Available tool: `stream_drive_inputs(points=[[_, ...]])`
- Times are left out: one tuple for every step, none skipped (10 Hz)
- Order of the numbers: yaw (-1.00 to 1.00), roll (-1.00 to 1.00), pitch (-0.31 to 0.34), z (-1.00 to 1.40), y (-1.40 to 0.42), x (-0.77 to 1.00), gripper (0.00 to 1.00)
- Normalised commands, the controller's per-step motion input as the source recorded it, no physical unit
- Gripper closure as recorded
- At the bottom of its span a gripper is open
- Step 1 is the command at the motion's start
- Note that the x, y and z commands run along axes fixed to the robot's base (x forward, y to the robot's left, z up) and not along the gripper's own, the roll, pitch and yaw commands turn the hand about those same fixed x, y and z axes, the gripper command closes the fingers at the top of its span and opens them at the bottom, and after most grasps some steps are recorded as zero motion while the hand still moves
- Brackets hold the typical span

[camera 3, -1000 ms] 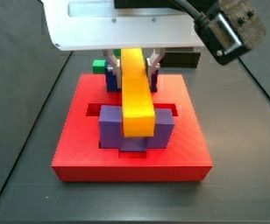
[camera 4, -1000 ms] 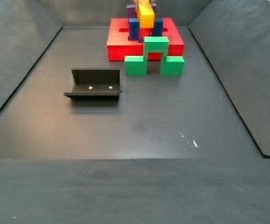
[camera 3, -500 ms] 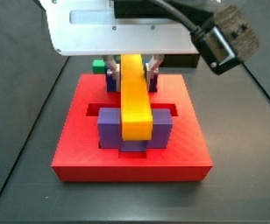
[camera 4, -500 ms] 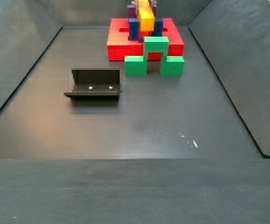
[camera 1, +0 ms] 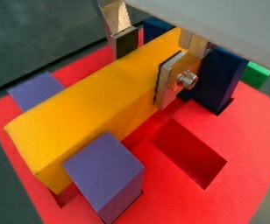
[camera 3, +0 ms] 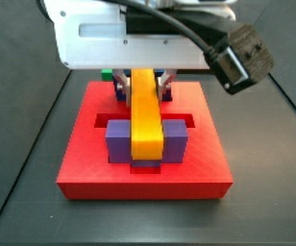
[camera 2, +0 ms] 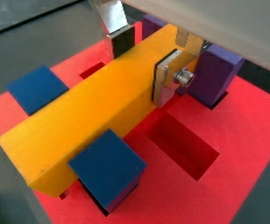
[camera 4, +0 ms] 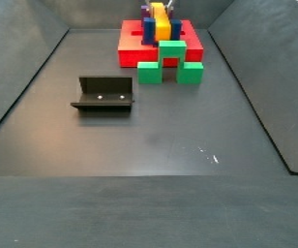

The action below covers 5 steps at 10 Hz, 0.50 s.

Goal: Pick up the yellow object. Move up. Move to above the board. Insert the yellow object.
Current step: Insert the yellow object.

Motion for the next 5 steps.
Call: stream_drive_inputs(points=[[-0.01, 0.08, 0.000, -0.17, -0.08, 0.04, 1.00], [0.00, 0.07, 0.000, -0.21, -0.05, 0.00, 1.00], [0.00, 0.01, -0.011, -0.23, -0.03, 0.00, 1.00], [0.00, 0.00, -0.016, -0.22, -0.13, 0.00, 1.00], [-0.09, 0.01, -0.026, -0.28, -0.03, 0.08, 1.00]])
